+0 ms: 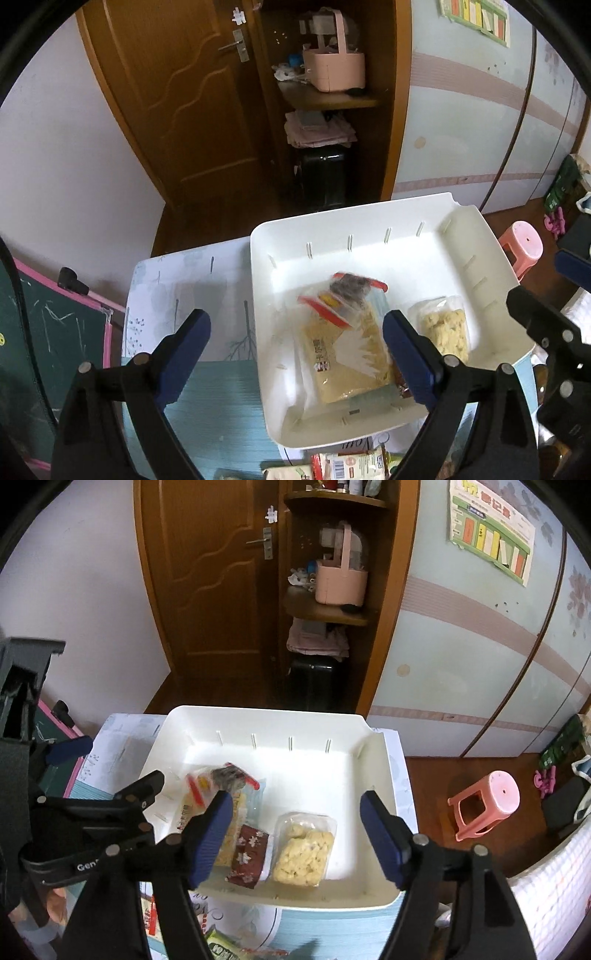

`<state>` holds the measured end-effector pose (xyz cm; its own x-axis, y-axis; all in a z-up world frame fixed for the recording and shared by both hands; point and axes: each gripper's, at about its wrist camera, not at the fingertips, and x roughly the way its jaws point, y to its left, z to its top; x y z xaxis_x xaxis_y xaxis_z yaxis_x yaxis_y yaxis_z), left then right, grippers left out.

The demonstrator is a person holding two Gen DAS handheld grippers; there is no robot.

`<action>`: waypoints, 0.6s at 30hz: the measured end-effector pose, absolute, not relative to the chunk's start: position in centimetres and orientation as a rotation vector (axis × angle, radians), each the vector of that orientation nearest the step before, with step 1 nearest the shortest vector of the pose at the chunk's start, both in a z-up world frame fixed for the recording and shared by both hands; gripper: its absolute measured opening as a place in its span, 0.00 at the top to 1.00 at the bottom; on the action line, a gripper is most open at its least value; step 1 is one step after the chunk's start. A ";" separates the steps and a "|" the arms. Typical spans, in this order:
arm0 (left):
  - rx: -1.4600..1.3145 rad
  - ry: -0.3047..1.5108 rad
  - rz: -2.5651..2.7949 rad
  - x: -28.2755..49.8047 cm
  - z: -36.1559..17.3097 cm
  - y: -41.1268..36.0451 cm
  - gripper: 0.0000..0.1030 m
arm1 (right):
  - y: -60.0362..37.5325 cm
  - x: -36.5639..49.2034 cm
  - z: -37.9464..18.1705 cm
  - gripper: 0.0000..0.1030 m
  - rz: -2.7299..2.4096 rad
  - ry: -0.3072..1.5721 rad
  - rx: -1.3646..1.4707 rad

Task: Organize snacks
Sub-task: 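Lift both packets over the white bin and release them inside, then withdraw both tools from the bin back toward the remaining snacks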

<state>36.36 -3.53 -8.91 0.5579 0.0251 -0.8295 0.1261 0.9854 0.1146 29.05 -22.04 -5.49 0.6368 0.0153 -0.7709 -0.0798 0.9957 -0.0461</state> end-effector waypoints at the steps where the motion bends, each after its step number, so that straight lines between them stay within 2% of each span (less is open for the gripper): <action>1: 0.166 0.975 -0.063 36.0 -8.7 -3.4 0.09 | -22.1 28.9 -5.3 0.30 0.053 0.877 -0.070; 18: 0.142 0.857 -0.115 27.2 -1.1 -0.4 0.09 | -22.5 21.1 1.0 0.22 0.041 0.779 0.045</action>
